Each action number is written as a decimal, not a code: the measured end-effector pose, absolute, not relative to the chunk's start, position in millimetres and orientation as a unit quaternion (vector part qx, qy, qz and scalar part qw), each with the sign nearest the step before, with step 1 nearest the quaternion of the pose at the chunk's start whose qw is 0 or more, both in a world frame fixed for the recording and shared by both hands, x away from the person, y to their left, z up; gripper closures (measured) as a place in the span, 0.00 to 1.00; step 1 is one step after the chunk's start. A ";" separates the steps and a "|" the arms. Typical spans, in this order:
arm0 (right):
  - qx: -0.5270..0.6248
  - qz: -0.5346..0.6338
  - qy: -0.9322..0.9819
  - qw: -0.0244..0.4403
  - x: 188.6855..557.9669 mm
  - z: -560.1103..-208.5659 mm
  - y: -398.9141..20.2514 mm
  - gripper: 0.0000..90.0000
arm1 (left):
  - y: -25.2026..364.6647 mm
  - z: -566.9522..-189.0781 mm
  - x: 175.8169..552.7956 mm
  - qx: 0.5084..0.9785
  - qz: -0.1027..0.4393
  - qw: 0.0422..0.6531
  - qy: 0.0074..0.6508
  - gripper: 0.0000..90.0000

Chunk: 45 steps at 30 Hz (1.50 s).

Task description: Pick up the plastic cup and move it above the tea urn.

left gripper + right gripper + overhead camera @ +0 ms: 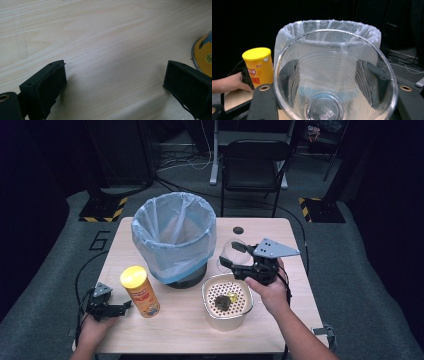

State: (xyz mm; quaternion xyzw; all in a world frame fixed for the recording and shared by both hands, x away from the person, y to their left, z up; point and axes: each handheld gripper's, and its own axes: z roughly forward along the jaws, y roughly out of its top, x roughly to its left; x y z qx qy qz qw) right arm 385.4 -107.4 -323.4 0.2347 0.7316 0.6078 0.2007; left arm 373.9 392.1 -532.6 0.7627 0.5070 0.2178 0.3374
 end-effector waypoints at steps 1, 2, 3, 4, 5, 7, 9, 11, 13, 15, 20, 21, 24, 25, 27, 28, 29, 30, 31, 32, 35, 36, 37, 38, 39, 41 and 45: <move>0.232 0.609 0.732 0.200 385.8 -321.3 -106.6 0.40 | 392.2 -532.6 373.9 0.763 0.218 0.337 0.507 0.04; 0.232 0.609 0.732 0.200 385.8 -321.3 -106.6 0.40 | 392.2 -532.6 373.9 0.763 0.218 0.337 0.507 0.04; 0.229 0.608 0.732 0.207 386.9 -316.9 -104.9 0.40 | 392.2 -532.6 373.9 0.763 0.218 0.337 0.507 0.04; 0.226 0.607 0.734 0.207 387.4 -314.3 -104.2 0.40 | 392.2 -532.6 373.9 0.763 0.218 0.337 0.507 0.04; 0.221 0.608 0.734 0.209 388.3 -311.6 -103.4 0.40 | 392.2 -532.6 373.9 0.763 0.218 0.337 0.507 0.04; 0.214 0.607 0.734 0.220 390.2 -305.6 -101.8 0.40 | 392.2 -532.6 373.9 0.763 0.218 0.337 0.507 0.04; 0.216 0.600 0.738 0.219 391.6 -299.0 -99.2 0.40 | 392.2 -532.6 373.9 0.763 0.218 0.337 0.507 0.04; 0.213 0.599 0.739 0.223 393.5 -291.9 -96.2 0.40 | 392.2 -532.6 373.9 0.763 0.218 0.337 0.507 0.04; 0.208 0.601 0.737 0.227 397.0 -284.9 -93.6 0.40 | 392.2 -532.6 373.9 0.763 0.218 0.337 0.507 0.04; 0.206 0.605 0.736 0.224 400.8 -278.4 -90.6 0.40 | 392.2 -532.6 373.9 0.763 0.218 0.337 0.507 0.04; 0.209 0.610 0.730 0.228 407.0 -267.3 -83.3 0.40 | 392.2 -532.6 373.9 0.763 0.218 0.337 0.507 0.04; 0.209 0.611 0.727 0.233 410.5 -262.5 -79.4 0.39 | 392.2 -532.6 373.9 0.763 0.218 0.337 0.507 0.05; 0.214 0.617 0.721 0.230 416.7 -256.3 -73.9 0.39 | 392.2 -532.6 373.9 0.763 0.218 0.337 0.507 0.04; 0.215 0.618 0.720 0.232 419.4 -254.6 -72.0 0.39 | 392.2 -532.6 373.9 0.763 0.218 0.337 0.507 0.04; 0.218 0.617 0.720 0.231 424.6 -251.4 -67.3 0.39 | 392.2 -532.6 373.9 0.763 0.218 0.337 0.507 0.04; 0.219 0.615 0.721 0.233 426.8 -249.9 -64.7 0.38 | 392.2 -532.6 373.9 0.763 0.218 0.337 0.507 0.04; 0.221 0.615 0.721 0.231 429.4 -248.4 -62.0 0.38 | 392.2 -532.6 373.9 0.763 0.218 0.337 0.507 0.04; 0.223 0.614 0.722 0.228 431.4 -246.8 -59.4 0.38 | 392.2 -532.6 373.9 0.763 0.218 0.337 0.507 0.04; 0.220 0.615 0.721 0.229 434.2 -245.3 -56.6 0.38 | 392.2 -532.6 373.9 0.763 0.218 0.337 0.507 0.04; 0.220 0.615 0.721 0.229 434.2 -245.3 -56.6 0.38 | 392.2 -532.6 373.9 0.763 0.218 0.337 0.507 0.04; 0.210 0.616 0.722 0.235 443.1 -240.7 -44.2 0.39 | 392.2 -532.6 373.9 0.763 0.218 0.337 0.507 0.04; 0.207 0.617 0.722 0.237 445.4 -240.3 -40.9 0.39 | 392.1 -532.6 373.9 0.763 0.218 0.337 0.507 0.04; 0.205 0.616 0.724 0.232 448.2 -240.2 -38.1 0.39 | 392.2 -532.6 373.9 0.763 0.218 0.337 0.507 0.04; 0.206 0.618 0.722 0.231 451.0 -241.0 -35.0 0.39 | 392.2 -532.6 373.9 0.763 0.218 0.337 0.507 0.04; 0.209 0.621 0.719 0.231 453.5 -242.4 -32.0 0.39 | 392.2 -532.6 373.9 0.763 0.218 0.337 0.507 0.04; 0.215 0.622 0.718 0.228 457.5 -245.7 -25.8 0.38 | 392.2 -532.6 373.9 0.763 0.218 0.337 0.507 0.04; 0.220 0.619 0.718 0.230 462.7 -249.6 -17.2 0.38 | 392.2 -532.6 373.9 0.763 0.218 0.337 0.507 0.04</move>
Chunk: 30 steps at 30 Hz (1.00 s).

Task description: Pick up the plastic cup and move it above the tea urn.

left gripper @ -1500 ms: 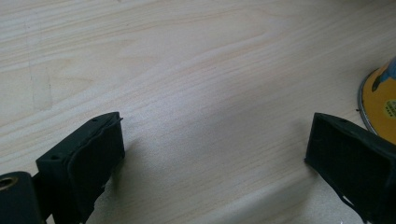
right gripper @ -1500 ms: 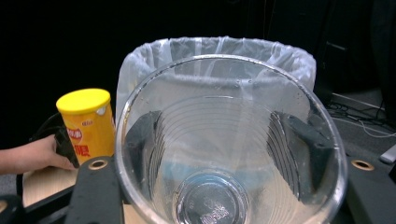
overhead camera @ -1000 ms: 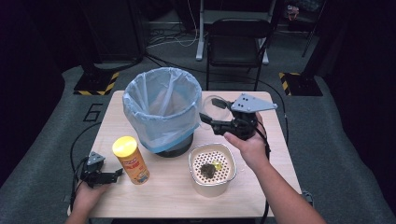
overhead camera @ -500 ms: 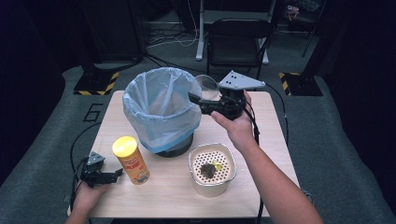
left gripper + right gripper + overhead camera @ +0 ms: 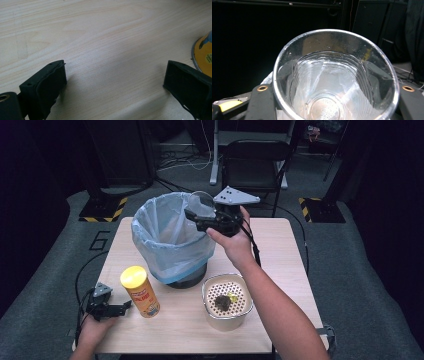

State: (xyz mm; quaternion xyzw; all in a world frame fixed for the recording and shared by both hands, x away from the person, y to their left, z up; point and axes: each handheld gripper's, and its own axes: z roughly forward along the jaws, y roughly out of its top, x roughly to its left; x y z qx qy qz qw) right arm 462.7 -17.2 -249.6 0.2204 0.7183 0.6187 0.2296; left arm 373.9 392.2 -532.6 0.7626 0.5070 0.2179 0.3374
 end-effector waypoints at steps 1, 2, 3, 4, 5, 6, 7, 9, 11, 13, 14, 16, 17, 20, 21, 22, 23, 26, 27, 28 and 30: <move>0.225 0.611 0.723 0.234 466.0 -251.8 -11.5 0.37 | 392.2 -532.6 373.9 0.763 0.218 0.337 0.507 0.04; 0.225 0.607 0.725 0.234 467.9 -252.8 -8.8 0.37 | 392.2 -532.6 373.9 0.763 0.218 0.337 0.507 0.04; 0.230 0.603 0.728 0.231 469.3 -253.6 -5.9 0.36 | 391.4 -532.9 373.6 0.760 0.214 0.341 0.511 0.04; 0.233 0.600 0.731 0.227 470.6 -254.4 -2.7 0.36 | 391.4 -532.9 373.6 0.760 0.214 0.341 0.511 0.04; 0.233 0.600 0.731 0.227 470.6 -254.4 -2.7 0.36 | 391.4 -532.9 373.6 0.760 0.214 0.341 0.511 0.04; 0.233 0.598 0.732 0.227 472.3 -255.1 0.0 0.36 | 391.4 -533.0 373.6 0.760 0.214 0.341 0.511 0.04; 0.232 0.598 0.734 0.225 474.1 -255.8 2.7 0.36 | 391.5 -532.8 373.7 0.760 0.214 0.340 0.511 0.04; 0.237 0.594 0.737 0.218 475.8 -256.7 8.4 0.36 | 391.5 -532.8 373.6 0.760 0.214 0.340 0.511 0.04; 0.238 0.591 0.740 0.215 477.7 -257.3 13.7 0.35 | 392.3 -532.3 373.9 0.763 0.217 0.336 0.507 0.04; 0.236 0.587 0.744 0.216 479.6 -257.6 18.4 0.35 | 392.2 -532.6 373.9 0.763 0.218 0.337 0.507 0.04; 0.238 0.583 0.747 0.214 482.5 -257.9 23.1 0.33 | 392.1 -532.7 373.9 0.763 0.218 0.338 0.507 0.04; 0.243 0.575 0.755 0.203 486.4 -258.9 28.5 0.28 | 392.2 -532.6 373.9 0.763 0.218 0.337 0.507 0.04; 0.251 0.570 0.757 0.197 488.2 -260.0 31.9 0.25 | 392.2 -532.5 373.8 0.763 0.217 0.337 0.507 0.04; 0.264 0.555 0.766 0.189 492.6 -262.8 39.1 0.15 | 392.2 -532.5 373.8 0.763 0.217 0.337 0.507 0.04; 0.263 0.554 0.767 0.189 492.7 -263.4 40.2 0.15 | 392.1 -532.5 373.7 0.763 0.217 0.337 0.507 0.04; 0.260 0.553 0.768 0.193 492.5 -263.7 40.0 0.15 | 392.1 -532.5 373.7 0.763 0.217 0.337 0.507 0.05; 0.259 0.553 0.767 0.194 491.8 -263.8 39.4 0.15 | 392.1 -532.5 373.7 0.763 0.218 0.337 0.507 0.04; 0.259 0.556 0.765 0.195 490.6 -262.7 35.3 0.15 | 392.0 -532.5 373.7 0.763 0.218 0.337 0.507 0.04; 0.259 0.556 0.765 0.195 490.6 -262.7 35.3 0.15 | 392.0 -532.5 373.7 0.763 0.218 0.337 0.507 0.04; 0.260 0.557 0.765 0.194 489.3 -261.9 33.4 0.15 | 391.8 -532.6 373.6 0.762 0.219 0.337 0.508 0.04; 0.254 0.560 0.763 0.197 487.2 -260.9 30.3 0.15 | 391.9 -531.3 373.1 0.766 0.214 0.332 0.508 0.04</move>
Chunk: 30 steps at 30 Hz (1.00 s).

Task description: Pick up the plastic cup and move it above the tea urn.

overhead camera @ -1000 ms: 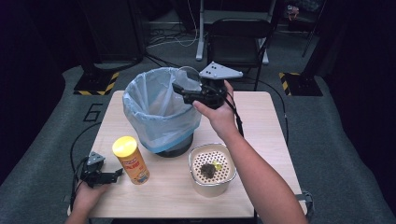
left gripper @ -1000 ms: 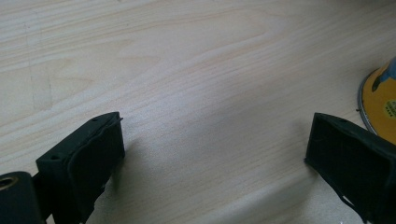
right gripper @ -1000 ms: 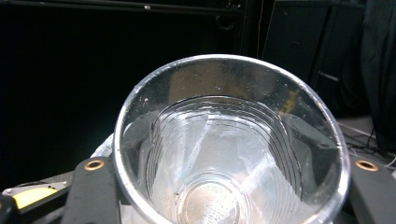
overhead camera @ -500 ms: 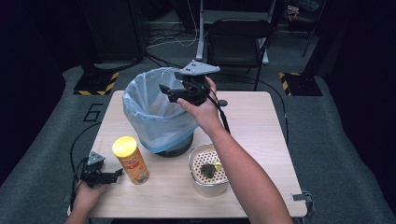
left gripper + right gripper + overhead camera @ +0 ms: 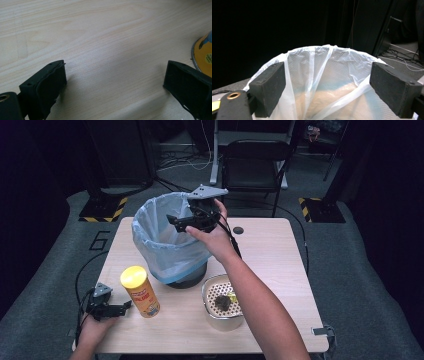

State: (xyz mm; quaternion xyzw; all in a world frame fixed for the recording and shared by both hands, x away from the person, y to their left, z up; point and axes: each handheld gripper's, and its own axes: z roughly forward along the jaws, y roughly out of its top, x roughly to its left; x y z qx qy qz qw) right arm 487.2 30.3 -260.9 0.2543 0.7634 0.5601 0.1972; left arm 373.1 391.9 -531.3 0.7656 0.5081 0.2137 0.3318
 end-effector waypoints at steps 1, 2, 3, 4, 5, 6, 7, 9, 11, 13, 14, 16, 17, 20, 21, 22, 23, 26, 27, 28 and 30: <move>0.254 0.560 0.763 0.197 487.2 -260.9 30.3 0.15 | 391.9 -531.3 373.1 0.766 0.214 0.332 0.508 0.04; 0.255 0.563 0.761 0.195 486.3 -260.7 29.4 0.15 | 391.4 -531.1 372.7 0.765 0.213 0.332 0.509 0.04; 0.252 0.565 0.761 0.196 485.1 -260.5 27.2 0.15 | 390.9 -531.0 372.5 0.766 0.210 0.332 0.509 0.04; 0.252 0.565 0.761 0.196 483.4 -260.5 25.6 0.15 | 390.9 -530.8 372.6 0.767 0.214 0.330 0.507 0.04; 0.250 0.564 0.761 0.199 482.0 -260.5 23.7 0.15 | 390.0 -531.8 372.4 0.764 0.216 0.334 0.507 0.04; 0.248 0.569 0.760 0.194 479.0 -260.5 19.5 0.16 | 388.8 -531.8 372.2 0.762 0.211 0.338 0.511 0.05; 0.248 0.569 0.760 0.194 479.0 -260.5 19.5 0.16 | 388.8 -531.8 372.2 0.762 0.211 0.338 0.511 0.05; 0.248 0.569 0.760 0.194 475.4 -261.2 14.8 0.16 | 389.1 -530.6 372.6 0.762 0.210 0.336 0.511 0.06; 0.245 0.572 0.758 0.193 472.2 -262.6 9.6 0.16 | 390.6 -527.4 372.2 0.766 0.195 0.332 0.515 0.07; 0.247 0.566 0.761 0.198 468.6 -263.7 2.9 0.16 | 390.8 -527.3 372.2 0.759 0.200 0.340 0.518 0.07; 0.250 0.565 0.760 0.200 466.0 -264.1 0.0 0.17 | 392.1 -524.3 371.4 0.761 0.191 0.338 0.520 0.07; 0.243 0.563 0.762 0.209 458.0 -266.9 -16.4 0.17 | 393.3 -520.7 371.1 0.753 0.185 0.348 0.526 0.07; 0.242 0.558 0.764 0.216 456.7 -268.4 -20.8 0.17 | 393.5 -518.9 370.8 0.747 0.184 0.359 0.529 0.07; 0.252 0.545 0.766 0.229 450.7 -274.4 -35.6 0.18 | 394.9 -507.4 366.7 0.733 0.186 0.381 0.531 0.05; 0.254 0.545 0.764 0.234 448.5 -276.8 -41.0 0.18 | 395.4 -504.2 365.9 0.731 0.184 0.386 0.532 0.05; 0.256 0.546 0.763 0.232 446.2 -279.5 -46.4 0.18 | 395.8 -501.1 365.1 0.729 0.181 0.390 0.533 0.05; 0.256 0.546 0.763 0.232 446.2 -279.5 -46.4 0.18 | 395.8 -501.1 365.1 0.729 0.181 0.390 0.533 0.04; 0.272 0.544 0.758 0.235 436.9 -291.1 -67.3 0.18 | 394.2 -490.1 362.1 0.722 0.184 0.412 0.525 0.03; 0.272 0.544 0.758 0.235 436.9 -291.1 -67.3 0.18 | 394.2 -490.1 362.1 0.722 0.184 0.412 0.525 0.02; 0.277 0.544 0.756 0.237 432.6 -296.9 -76.9 0.18 | 392.7 -485.1 362.1 0.722 0.180 0.414 0.524 0.02; 0.280 0.552 0.751 0.232 428.1 -302.8 -86.1 0.18 | 392.1 -479.5 361.9 0.730 0.182 0.405 0.520 0.03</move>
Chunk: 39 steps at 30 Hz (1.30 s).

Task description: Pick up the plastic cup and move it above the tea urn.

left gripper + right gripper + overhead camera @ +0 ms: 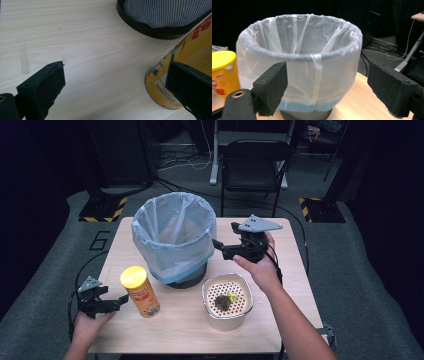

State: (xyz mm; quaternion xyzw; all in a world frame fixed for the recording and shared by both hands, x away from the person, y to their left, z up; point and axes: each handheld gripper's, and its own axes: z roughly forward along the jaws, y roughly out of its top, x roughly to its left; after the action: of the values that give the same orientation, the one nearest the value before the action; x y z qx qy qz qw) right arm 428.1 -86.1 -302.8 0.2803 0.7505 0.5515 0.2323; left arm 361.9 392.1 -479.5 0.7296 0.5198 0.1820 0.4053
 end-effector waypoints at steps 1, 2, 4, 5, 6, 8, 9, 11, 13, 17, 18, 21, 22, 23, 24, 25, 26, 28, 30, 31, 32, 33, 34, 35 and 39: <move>0.280 0.552 0.751 0.232 428.1 -302.8 -86.1 0.18 | 392.1 -479.5 361.9 0.730 0.182 0.405 0.520 0.03; 0.286 0.551 0.747 0.238 422.9 -308.7 -94.1 0.20 | 391.3 -473.2 360.6 0.736 0.180 0.400 0.516 0.03; 0.287 0.543 0.749 0.247 417.5 -314.7 -100.8 0.20 | 394.1 -465.2 357.6 0.743 0.186 0.393 0.509 0.03; 0.292 0.539 0.750 0.246 414.7 -317.6 -103.6 0.20 | 394.6 -462.8 356.2 0.737 0.191 0.401 0.509 0.02; 0.293 0.537 0.752 0.244 412.6 -320.5 -106.8 0.20 | 396.3 -459.6 354.5 0.737 0.189 0.405 0.507 0.02; 0.298 0.539 0.749 0.244 407.9 -325.8 -111.9 0.20 | 398.0 -455.3 350.8 0.736 0.183 0.413 0.504 0.00; 0.299 0.538 0.749 0.247 405.9 -328.1 -113.9 0.21 | 398.0 -455.3 350.8 0.736 0.183 0.413 0.504 0.00; 0.299 0.537 0.749 0.248 403.9 -330.3 -115.5 0.21 | 398.4 -451.4 345.9 0.741 0.178 0.420 0.493 0.00; 0.301 0.533 0.751 0.247 400.0 -334.2 -118.3 0.22 | 395.3 -449.0 340.5 0.745 0.178 0.427 0.480 0.00; 0.301 0.531 0.751 0.251 393.1 -339.7 -124.3 0.24 | 386.3 -445.5 333.4 0.748 0.181 0.438 0.464 0.00; 0.303 0.529 0.752 0.250 389.4 -341.4 -126.7 0.24 | 383.1 -443.4 331.0 0.751 0.177 0.444 0.455 0.00; 0.308 0.532 0.747 0.251 385.3 -344.7 -131.4 0.24 | 377.7 -443.4 328.1 0.757 0.172 0.451 0.442 0.00; 0.309 0.534 0.746 0.251 384.7 -346.2 -132.8 0.24 | 377.7 -443.4 328.1 0.757 0.172 0.451 0.442 0.00; 0.309 0.534 0.746 0.251 384.7 -346.2 -132.8 0.24 | 375.8 -443.7 327.4 0.761 0.170 0.450 0.435 0.00; 0.309 0.535 0.745 0.252 383.9 -347.9 -134.4 0.24 | 373.5 -443.9 326.5 0.763 0.165 0.450 0.432 0.00; 0.310 0.535 0.744 0.254 383.1 -349.9 -135.9 0.25 | 372.0 -443.9 326.2 0.770 0.166 0.447 0.425 0.00; 0.317 0.535 0.742 0.251 381.7 -354.2 -138.8 0.25 | 368.8 -444.4 324.4 0.768 0.158 0.449 0.428 0.00; 0.324 0.537 0.740 0.245 381.0 -357.9 -141.8 0.25 | 365.9 -445.7 323.5 0.773 0.158 0.450 0.420 0.00; 0.330 0.538 0.736 0.244 380.1 -360.0 -145.0 0.24 | 361.5 -447.3 320.7 0.778 0.149 0.453 0.410 0.00; 0.330 0.540 0.735 0.244 379.7 -360.7 -146.6 0.24 | 359.7 -447.9 319.5 0.778 0.145 0.455 0.407 0.00; 0.332 0.538 0.735 0.244 378.8 -361.0 -147.7 0.24 | 357.6 -449.5 319.3 0.777 0.151 0.459 0.404 0.00; 0.332 0.538 0.735 0.244 378.8 -361.0 -147.7 0.24 | 357.6 -449.5 319.3 0.777 0.151 0.459 0.404 0.00; 0.331 0.537 0.736 0.246 378.1 -361.8 -149.9 0.24 | 355.7 -451.3 319.7 0.782 0.143 0.460 0.396 0.00; 0.331 0.537 0.736 0.246 378.1 -361.8 -149.9 0.24 | 355.7 -451.3 319.7 0.782 0.143 0.460 0.396 0.00; 0.340 0.538 0.733 0.241 377.3 -366.1 -152.8 0.24 | 344.1 -457.2 322.0 0.789 0.139 0.456 0.387 0.00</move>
State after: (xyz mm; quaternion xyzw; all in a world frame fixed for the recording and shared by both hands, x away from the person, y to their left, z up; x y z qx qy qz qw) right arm 377.3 -152.8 -366.1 0.3396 0.7332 0.5376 0.2410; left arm 322.0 344.1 -457.2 0.7892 0.3868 0.1394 0.4563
